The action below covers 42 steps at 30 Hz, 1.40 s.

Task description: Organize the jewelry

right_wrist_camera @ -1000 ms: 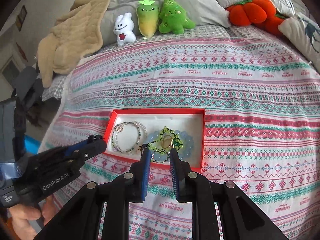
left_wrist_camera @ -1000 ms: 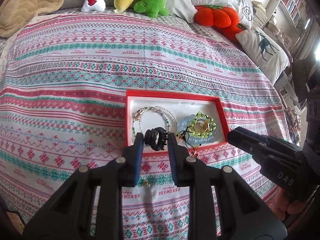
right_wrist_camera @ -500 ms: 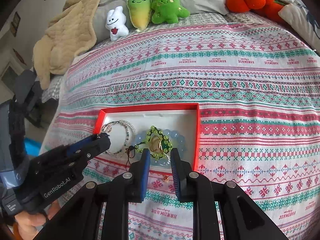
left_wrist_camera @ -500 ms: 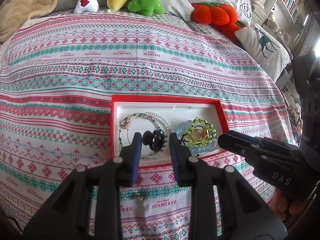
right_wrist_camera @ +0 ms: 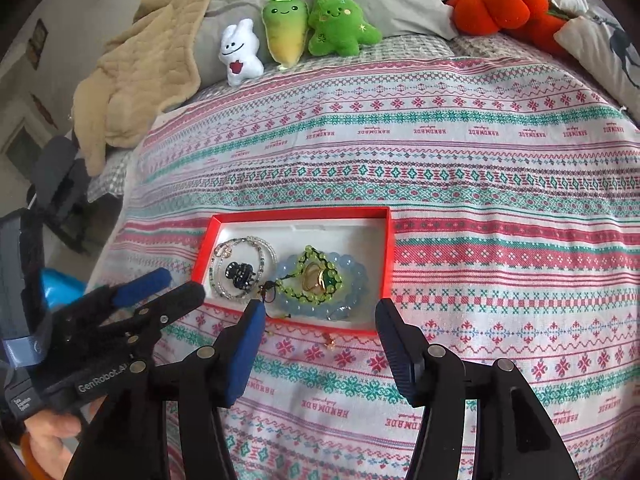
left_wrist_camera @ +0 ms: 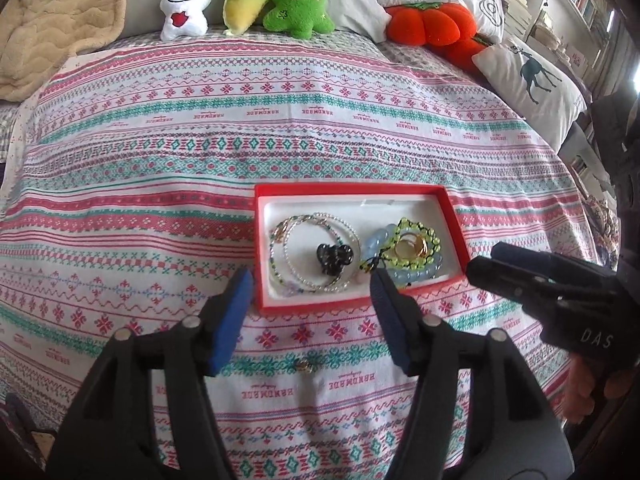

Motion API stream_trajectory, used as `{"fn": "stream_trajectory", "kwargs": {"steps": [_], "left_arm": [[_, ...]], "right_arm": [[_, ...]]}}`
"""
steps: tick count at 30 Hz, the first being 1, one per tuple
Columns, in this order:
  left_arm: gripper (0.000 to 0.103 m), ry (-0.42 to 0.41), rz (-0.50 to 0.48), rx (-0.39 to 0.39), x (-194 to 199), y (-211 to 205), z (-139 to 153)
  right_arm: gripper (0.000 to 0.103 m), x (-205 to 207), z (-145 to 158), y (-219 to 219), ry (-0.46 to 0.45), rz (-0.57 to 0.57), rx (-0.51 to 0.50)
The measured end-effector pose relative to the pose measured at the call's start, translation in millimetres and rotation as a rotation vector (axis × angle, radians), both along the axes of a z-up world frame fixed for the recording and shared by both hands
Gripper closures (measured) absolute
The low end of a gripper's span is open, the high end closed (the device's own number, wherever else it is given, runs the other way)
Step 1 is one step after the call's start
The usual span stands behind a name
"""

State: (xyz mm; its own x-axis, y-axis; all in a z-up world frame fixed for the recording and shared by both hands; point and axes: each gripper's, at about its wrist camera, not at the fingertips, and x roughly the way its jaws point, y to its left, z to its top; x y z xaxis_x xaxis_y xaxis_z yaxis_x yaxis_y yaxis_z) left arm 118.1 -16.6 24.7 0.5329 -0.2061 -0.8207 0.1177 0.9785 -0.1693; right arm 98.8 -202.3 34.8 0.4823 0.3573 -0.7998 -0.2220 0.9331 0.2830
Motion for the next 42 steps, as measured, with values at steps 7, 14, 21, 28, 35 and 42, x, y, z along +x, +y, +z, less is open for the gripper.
{"fn": "stream_trajectory", "kwargs": {"steps": [7, 14, 21, 28, 35, 42], "left_arm": [[0.023, 0.032, 0.018, 0.022, -12, 9, -4], [0.021, 0.075, 0.015, 0.052, -23, 7, -13], [0.021, 0.104, -0.015, 0.081, -34, -1, -24], [0.021, 0.15, -0.034, 0.092, -40, -6, -38], [0.022, 0.249, -0.016, -0.043, -36, 4, -52], [0.056, 0.296, 0.009, -0.084, -28, 2, -65]], "right_arm": [[0.03, -13, -1, -4, -0.003, 0.004, -0.037], [0.025, -23, -5, -3, 0.01, 0.001, -0.06], [0.025, -27, -11, -5, 0.028, -0.008, -0.081], [0.025, -31, -20, -7, 0.057, -0.011, -0.107], [0.025, -32, -31, -7, 0.093, -0.009, -0.139], [0.025, -28, -42, -7, 0.132, -0.014, -0.144]]}}
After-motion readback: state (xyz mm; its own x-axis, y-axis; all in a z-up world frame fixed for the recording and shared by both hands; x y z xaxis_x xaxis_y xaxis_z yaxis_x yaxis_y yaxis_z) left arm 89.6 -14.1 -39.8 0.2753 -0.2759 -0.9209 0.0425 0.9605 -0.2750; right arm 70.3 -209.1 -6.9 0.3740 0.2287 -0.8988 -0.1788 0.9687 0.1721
